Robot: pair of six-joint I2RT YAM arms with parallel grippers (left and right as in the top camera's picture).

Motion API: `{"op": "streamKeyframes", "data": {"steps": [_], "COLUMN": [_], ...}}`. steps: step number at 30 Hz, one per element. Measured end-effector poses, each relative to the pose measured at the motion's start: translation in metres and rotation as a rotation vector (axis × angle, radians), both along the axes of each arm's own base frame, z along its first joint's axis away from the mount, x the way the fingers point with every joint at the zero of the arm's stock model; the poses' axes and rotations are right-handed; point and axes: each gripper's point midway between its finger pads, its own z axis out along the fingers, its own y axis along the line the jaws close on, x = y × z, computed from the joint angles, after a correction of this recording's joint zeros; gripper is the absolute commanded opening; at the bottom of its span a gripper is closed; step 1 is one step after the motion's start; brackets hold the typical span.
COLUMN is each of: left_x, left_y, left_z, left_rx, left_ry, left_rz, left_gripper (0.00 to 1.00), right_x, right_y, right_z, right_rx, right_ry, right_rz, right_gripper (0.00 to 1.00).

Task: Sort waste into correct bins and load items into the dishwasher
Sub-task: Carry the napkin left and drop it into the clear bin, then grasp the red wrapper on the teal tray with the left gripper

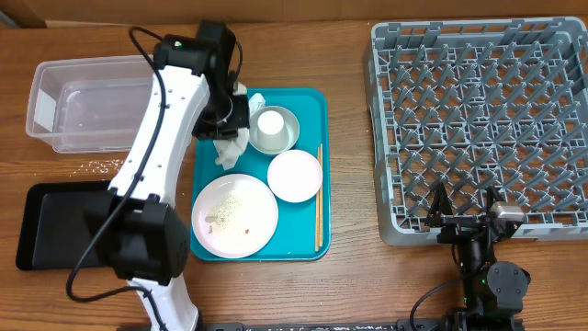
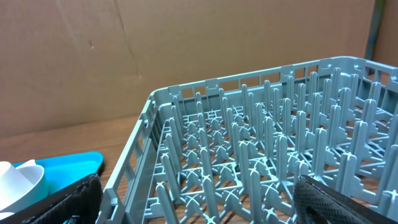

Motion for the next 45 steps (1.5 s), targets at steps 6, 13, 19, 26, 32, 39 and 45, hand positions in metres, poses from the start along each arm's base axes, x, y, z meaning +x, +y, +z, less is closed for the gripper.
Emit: {"op": "streamKeyframes", "data": {"steps": [6,13,19,26,32,39,45], "left_x": [0.053,0.075,0.094,0.117,0.118,0.123,0.113], "left_y": [0.057,0.165,0.2,0.186,0.179,0.139,0.09], "left_z": [0.049,0.072,0.057,0.002,-0.01,0.002,0.009], "left_rx": [0.001,-0.019,-0.075,-0.202,-0.249,-0.429,-0.472], "left_ry": [-0.277,-0.419,-0.447,-0.329,-0.283,-0.28,-0.261], "left_rz": [0.223,0.661,0.818,0.856,0.869,0.62,0.356], "left_gripper": [0.04,0.04,0.05,0.38,1.0,0.83,0.8], "right_x": [0.0,0.0,0.0,0.0,0.0,0.0,0.0], "right_y": [0.0,0.0,0.0,0.0,0.0,0.0,0.0], "right_z": [0.0,0.0,0.0,0.0,0.0,0.0,0.0], "right_rx": [0.0,0.0,0.0,0.0,0.0,0.0,0.0], "right_ry": [0.0,0.0,-0.001,-0.001,-0.001,-0.001,0.0], "right_rz": [0.0,0.0,0.0,0.0,0.0,0.0,0.0], "right_gripper": [1.0,1.0,1.0,1.0,1.0,1.0,1.0]}}
